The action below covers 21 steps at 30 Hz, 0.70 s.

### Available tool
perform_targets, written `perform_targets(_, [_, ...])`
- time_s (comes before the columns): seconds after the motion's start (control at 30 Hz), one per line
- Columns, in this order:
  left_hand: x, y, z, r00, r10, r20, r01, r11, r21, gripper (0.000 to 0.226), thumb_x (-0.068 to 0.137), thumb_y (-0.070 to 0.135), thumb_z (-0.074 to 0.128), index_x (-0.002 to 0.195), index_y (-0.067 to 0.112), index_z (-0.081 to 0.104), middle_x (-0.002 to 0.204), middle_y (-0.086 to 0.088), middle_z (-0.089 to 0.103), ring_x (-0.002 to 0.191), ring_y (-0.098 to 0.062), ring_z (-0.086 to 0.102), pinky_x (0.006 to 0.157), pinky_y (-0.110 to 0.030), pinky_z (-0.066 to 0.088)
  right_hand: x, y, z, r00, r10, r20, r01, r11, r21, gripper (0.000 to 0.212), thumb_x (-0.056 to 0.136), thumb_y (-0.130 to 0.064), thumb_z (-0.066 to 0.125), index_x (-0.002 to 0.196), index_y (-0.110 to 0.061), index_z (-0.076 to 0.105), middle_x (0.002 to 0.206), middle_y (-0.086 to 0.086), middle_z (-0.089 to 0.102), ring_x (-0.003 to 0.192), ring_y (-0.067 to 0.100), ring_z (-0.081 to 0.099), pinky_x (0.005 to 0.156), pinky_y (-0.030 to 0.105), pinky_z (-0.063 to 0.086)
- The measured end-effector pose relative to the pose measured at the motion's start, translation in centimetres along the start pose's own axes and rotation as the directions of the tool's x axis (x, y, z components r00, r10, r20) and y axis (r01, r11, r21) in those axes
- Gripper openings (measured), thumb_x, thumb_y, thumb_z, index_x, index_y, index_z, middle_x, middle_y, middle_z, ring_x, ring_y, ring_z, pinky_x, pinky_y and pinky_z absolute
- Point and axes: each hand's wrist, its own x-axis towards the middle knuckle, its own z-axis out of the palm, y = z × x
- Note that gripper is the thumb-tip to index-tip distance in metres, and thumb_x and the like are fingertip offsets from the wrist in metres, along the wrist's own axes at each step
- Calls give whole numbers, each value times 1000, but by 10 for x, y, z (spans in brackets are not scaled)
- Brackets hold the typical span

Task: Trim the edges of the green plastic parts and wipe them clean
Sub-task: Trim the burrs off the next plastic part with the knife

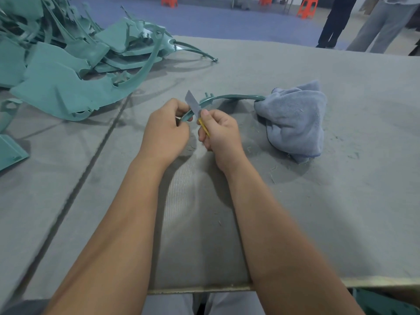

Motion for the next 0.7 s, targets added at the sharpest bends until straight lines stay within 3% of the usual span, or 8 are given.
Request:
perform_targets(0.07, [-1,3,-1,999,-45,-6,45,999,-22,27,79,11,47,87,35,55,89,13,65,66,2,56,58,-17,41,-1,-2,0,1000,8,14,-8,1000,-12,32,100,-17,48,68,-14,56,47,4,49,40,13,32,39,19,26])
perform_targets(0.2, [0,2,-6,993,-105,-45,102,993,-59,22,78,39,50,91,32,65,82,11,66,77,-6,59,67,-28,44,-2,-3,0,997,35,61,-34,999,-26,31,100,-19,48,70,-13,55,48,7,52,35,13,33,38,18,24])
perform_targets(0.27, [0,0,-6,996,-87,-23,87,996,-34,21,84,47,52,79,34,67,66,15,63,64,1,55,62,-28,43,-3,-3,0,997,35,72,-32,999,-42,31,100,-19,48,71,-12,57,48,6,53,34,13,35,39,19,26])
perform_targets(0.33, [1,-2,-6,996,-81,-34,81,996,-23,21,85,50,55,72,39,67,62,20,63,60,1,54,61,-27,43,-3,-4,-1,998,34,58,-32,999,-42,31,100,-18,48,72,-10,59,46,5,53,35,12,34,39,19,27])
perform_targets(0.43, [4,-4,-3,994,-78,-75,77,997,-14,27,81,60,59,80,36,72,61,16,60,59,-3,50,59,-27,39,-2,-5,-2,999,33,-8,-33,999,6,31,99,-15,48,70,-9,58,44,2,48,34,7,33,38,16,28])
perform_targets(0.53, [4,-3,1,990,-82,-111,88,995,52,35,76,69,56,75,37,68,61,10,58,58,-8,49,55,-28,38,-1,-3,-1,997,29,-74,-26,999,36,32,99,-14,49,68,-10,55,42,-2,43,36,3,34,40,13,29])
perform_targets(0.63, [3,-2,2,992,-76,-101,84,994,76,34,78,69,54,75,36,66,65,7,62,59,-7,52,56,-30,40,1,-1,-1,987,42,-152,-34,998,60,33,99,-16,48,67,-12,54,45,-2,43,37,3,33,40,14,29])
perform_targets(0.7, [1,-1,2,993,-79,-92,87,993,79,28,82,63,56,72,38,63,56,11,58,52,-4,49,51,-29,36,4,-1,-4,970,81,-229,-50,989,139,34,100,-17,47,67,-12,54,46,-2,43,36,4,32,38,15,28])
